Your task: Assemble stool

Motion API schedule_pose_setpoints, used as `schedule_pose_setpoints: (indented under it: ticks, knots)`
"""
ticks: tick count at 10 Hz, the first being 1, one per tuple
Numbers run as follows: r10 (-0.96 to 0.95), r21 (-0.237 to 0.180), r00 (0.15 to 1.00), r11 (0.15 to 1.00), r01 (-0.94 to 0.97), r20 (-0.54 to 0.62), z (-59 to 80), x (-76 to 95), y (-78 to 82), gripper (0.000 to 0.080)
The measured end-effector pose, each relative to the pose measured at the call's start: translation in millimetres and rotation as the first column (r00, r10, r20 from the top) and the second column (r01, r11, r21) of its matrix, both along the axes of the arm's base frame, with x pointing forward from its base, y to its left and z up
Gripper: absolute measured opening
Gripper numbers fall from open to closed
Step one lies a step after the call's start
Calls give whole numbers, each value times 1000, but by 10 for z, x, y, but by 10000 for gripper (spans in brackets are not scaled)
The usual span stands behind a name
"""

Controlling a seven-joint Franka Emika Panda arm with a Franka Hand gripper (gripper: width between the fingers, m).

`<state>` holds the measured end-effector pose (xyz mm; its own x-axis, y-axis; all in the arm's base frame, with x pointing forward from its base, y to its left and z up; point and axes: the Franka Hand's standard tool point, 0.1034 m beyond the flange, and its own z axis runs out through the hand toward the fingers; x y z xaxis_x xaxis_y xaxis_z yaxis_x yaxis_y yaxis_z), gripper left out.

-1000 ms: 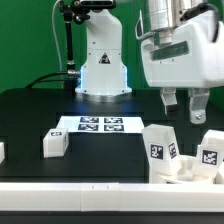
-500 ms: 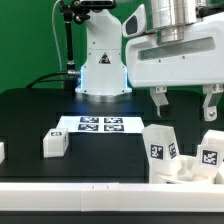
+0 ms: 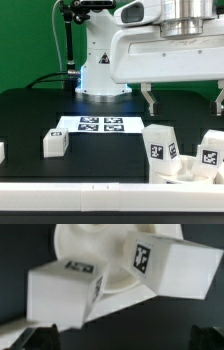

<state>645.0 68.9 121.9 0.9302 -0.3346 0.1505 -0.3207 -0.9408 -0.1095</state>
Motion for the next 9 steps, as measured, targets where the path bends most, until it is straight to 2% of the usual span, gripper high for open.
schedule_pose_setpoints:
  ticks: [4,5,9]
  knots:
    - [181,-36,983,983,-181,6,-10,-5,-26,649]
    - [269,-57,963,962,-268,4,-11,-6,-41,649]
    - [623,-120,782,774,-622,-35,-25,-19,-92,649]
